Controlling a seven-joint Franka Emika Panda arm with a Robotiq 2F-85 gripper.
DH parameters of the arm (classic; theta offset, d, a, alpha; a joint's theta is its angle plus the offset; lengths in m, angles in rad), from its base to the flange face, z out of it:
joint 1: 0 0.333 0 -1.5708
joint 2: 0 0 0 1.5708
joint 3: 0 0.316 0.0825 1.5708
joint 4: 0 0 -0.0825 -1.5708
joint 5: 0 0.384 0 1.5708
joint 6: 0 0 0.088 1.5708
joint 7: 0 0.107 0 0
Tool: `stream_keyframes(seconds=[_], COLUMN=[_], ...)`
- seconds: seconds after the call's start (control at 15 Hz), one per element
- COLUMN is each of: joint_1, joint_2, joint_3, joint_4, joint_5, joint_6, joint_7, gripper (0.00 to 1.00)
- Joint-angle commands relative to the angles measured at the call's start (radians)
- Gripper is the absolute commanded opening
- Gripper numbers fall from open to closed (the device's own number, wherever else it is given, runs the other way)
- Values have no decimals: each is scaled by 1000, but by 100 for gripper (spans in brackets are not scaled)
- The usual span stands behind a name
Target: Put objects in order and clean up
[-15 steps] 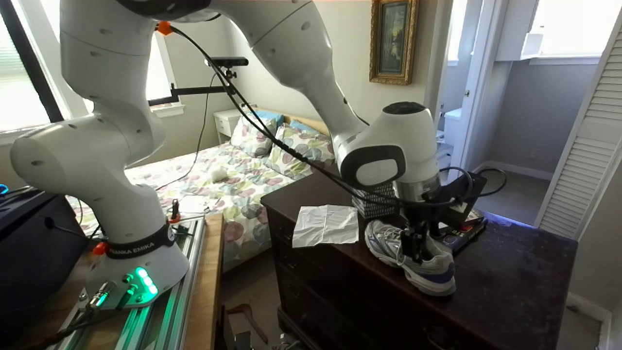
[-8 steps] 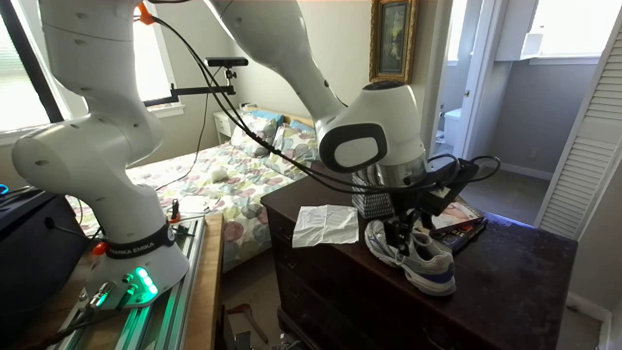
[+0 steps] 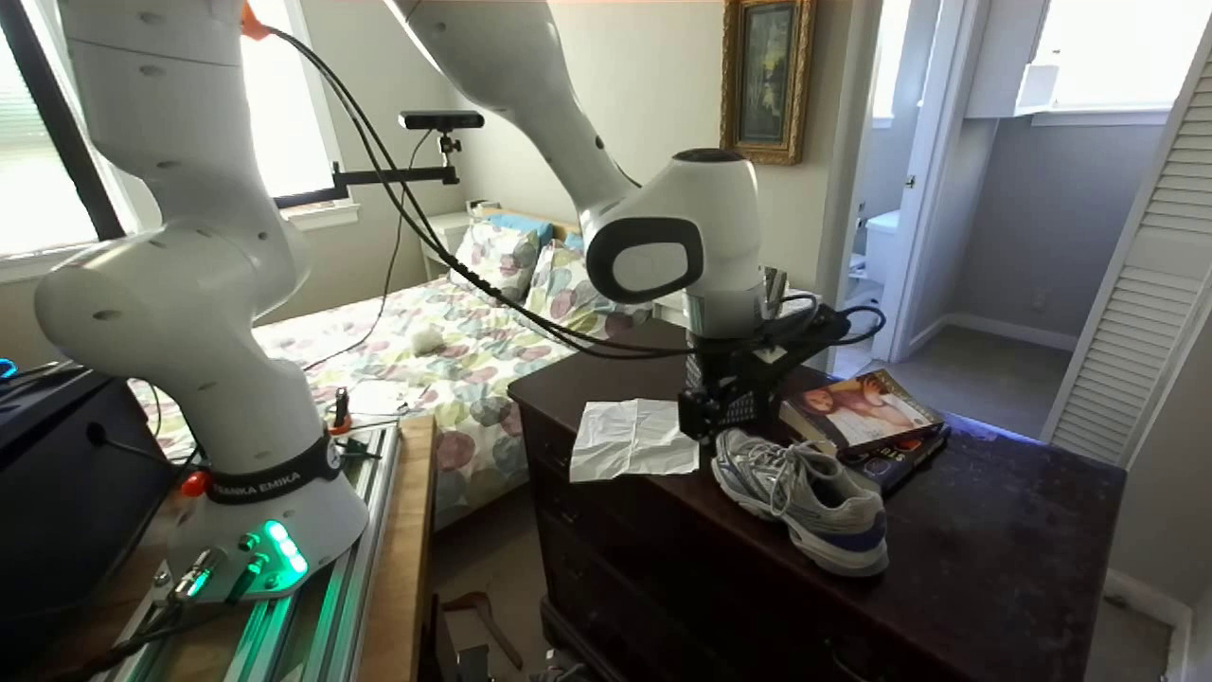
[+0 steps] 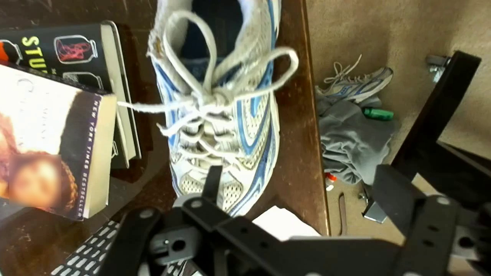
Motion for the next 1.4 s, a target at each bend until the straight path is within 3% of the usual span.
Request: stream_keyframes(seconds=[0.0,0.27,0.33,0.4,0.8,1.33], joint_1=[105,207,210,176,176,253], joint_2=[-50,-31,-28,-11,-9,105], joint_3=[-31,-68,-47,-33,-31,5], joint_4=[-55,-61,-58,-38,-38,-16], joint_5=[6,-76,-58,-38,-38,-59], joint_6=[-27,6,-18,-4,-4,46], joint_7=[197,501,508,435,446,609], gripper=[100,100,100,100,100,100])
